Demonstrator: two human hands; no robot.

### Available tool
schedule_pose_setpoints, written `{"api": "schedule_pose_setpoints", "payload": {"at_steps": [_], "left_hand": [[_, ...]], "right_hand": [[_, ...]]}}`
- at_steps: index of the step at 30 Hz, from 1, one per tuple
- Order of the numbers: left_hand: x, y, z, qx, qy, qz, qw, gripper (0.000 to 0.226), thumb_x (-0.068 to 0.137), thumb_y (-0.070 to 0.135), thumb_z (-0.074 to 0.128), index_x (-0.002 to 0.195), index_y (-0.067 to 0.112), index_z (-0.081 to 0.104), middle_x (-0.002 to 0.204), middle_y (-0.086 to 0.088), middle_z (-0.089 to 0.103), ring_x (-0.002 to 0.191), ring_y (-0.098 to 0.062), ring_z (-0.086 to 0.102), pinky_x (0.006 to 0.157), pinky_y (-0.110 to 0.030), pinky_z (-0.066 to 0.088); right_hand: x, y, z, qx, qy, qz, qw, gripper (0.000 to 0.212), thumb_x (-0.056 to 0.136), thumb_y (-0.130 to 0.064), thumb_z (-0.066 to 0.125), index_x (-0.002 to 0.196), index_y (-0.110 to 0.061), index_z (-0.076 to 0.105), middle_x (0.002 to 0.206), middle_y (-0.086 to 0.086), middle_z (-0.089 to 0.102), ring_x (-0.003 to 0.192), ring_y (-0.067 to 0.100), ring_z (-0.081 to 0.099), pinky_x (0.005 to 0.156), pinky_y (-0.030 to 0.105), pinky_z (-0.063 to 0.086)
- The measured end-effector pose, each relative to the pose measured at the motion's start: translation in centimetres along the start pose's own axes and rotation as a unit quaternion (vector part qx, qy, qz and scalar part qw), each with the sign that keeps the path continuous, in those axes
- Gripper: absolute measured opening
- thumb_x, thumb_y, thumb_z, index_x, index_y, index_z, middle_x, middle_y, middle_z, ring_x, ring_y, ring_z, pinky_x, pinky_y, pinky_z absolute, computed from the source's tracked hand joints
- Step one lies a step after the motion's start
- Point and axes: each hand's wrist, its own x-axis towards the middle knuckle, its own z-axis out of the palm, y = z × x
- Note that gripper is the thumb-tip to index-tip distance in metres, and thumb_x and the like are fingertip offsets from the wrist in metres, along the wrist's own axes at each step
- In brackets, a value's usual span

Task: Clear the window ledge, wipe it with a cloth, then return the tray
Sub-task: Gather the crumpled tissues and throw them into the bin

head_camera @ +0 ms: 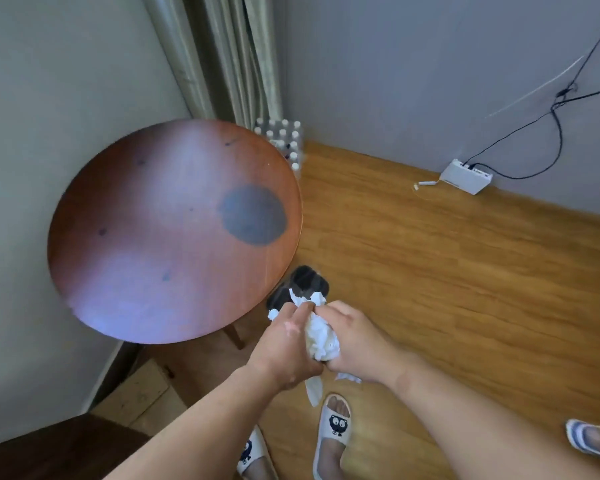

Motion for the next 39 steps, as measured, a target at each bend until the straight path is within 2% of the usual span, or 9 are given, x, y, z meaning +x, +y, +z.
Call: {"api": "schedule_pose_setpoints", "payload": {"at_steps": [5,11,16,21,26,29,33,36,39], "left_hand": [[9.2,-7.0,7.7,-0.049,0.002,-0.057,0.997,0.086,0.062,0.025,0.085,0.138,0.022,0.044,0.119,0.002,0.053,0.107,-0.016,0.056,0.088,-0.03,0.052],[20.3,-16.7,16.1,-0.077,0.036,-0.109,0.99,0.087,0.06,0.023,0.09,0.137,0.02,0.05,0.13,0.0,0.058,0.121,-0.018,0.054,0.09,-0.02,0.04],[26.9,-23.5,20.3,-0.062,0.052,-0.162,0.983,0.087,0.065,0.038,0.09,0.138,0.018,0.046,0.137,-0.001,0.054,0.125,-0.019,0.053,0.09,-0.022,0.038],[28.8,-26.7,22.1,-0.062,0.043,-0.155,0.985,0.104,0.069,0.042,0.089,0.153,0.019,0.031,0.153,-0.002,0.043,0.141,-0.021,0.042,0.111,-0.032,0.038],[28.4,-28.0,23.4,-0.11,0.002,-0.188,0.976,0.102,0.069,0.041,0.086,0.153,0.019,0.033,0.148,0.002,0.049,0.136,-0.019,0.048,0.109,-0.036,0.043],[28.3,-28.4,23.9,-0.106,-0.034,-0.209,0.972,0.091,0.079,0.038,0.081,0.152,0.016,0.032,0.147,-0.001,0.052,0.133,-0.019,0.051,0.102,-0.027,0.043],[28.1,-28.4,24.0,-0.094,-0.006,-0.22,0.971,0.114,0.076,0.052,0.079,0.16,0.017,0.011,0.156,-0.003,0.041,0.138,-0.023,0.046,0.104,-0.031,0.043],[27.7,-27.9,23.8,-0.083,0.008,-0.203,0.976,0.119,0.063,0.071,0.07,0.158,0.02,0.02,0.155,-0.002,0.041,0.136,-0.022,0.047,0.107,-0.036,0.045],[27.0,-26.8,23.1,-0.091,0.019,-0.188,0.978,0.104,0.068,0.067,0.072,0.153,0.021,0.032,0.148,0.001,0.048,0.13,-0.018,0.051,0.105,-0.031,0.046]], "right_hand": [[10.3,8.7,4.7,-0.053,-0.062,-0.022,0.996,0.074,0.07,-0.022,0.077,0.139,-0.025,0.05,0.127,-0.006,0.05,0.111,0.02,0.057,0.088,0.036,0.053],[22.9,16.0,9.7,-0.147,-0.13,-0.085,0.977,0.032,0.085,-0.019,0.067,0.116,-0.021,0.063,0.102,-0.001,0.068,0.097,0.017,0.061,0.067,0.023,0.04],[31.7,20.9,15.4,-0.155,-0.147,-0.104,0.971,0.041,0.079,-0.029,0.077,0.116,-0.023,0.061,0.099,-0.004,0.067,0.094,0.02,0.063,0.078,0.034,0.053],[36.1,24.0,19.8,-0.146,-0.105,-0.099,0.979,0.073,0.063,-0.052,0.082,0.126,-0.033,0.051,0.112,-0.001,0.057,0.102,0.023,0.057,0.089,0.044,0.053],[35.6,24.8,20.5,-0.154,-0.088,-0.074,0.981,0.101,0.071,-0.042,0.085,0.153,-0.027,0.029,0.148,0.007,0.039,0.126,0.031,0.049,0.098,0.047,0.049],[35.1,24.9,20.0,-0.173,-0.079,-0.062,0.98,0.098,0.078,-0.031,0.083,0.156,-0.023,0.024,0.159,0.009,0.025,0.141,0.03,0.035,0.104,0.045,0.045],[34.7,24.2,19.5,-0.185,-0.067,-0.074,0.978,0.098,0.08,-0.033,0.083,0.156,-0.022,0.023,0.16,0.008,0.022,0.145,0.03,0.028,0.105,0.044,0.043],[34.4,23.7,19.2,-0.185,-0.067,-0.083,0.977,0.095,0.081,-0.034,0.083,0.156,-0.021,0.025,0.158,0.009,0.027,0.142,0.03,0.032,0.105,0.043,0.041],[33.6,23.0,18.6,-0.181,-0.062,-0.095,0.977,0.093,0.082,-0.034,0.082,0.156,-0.02,0.026,0.157,0.009,0.03,0.141,0.03,0.034,0.106,0.042,0.04]]}}
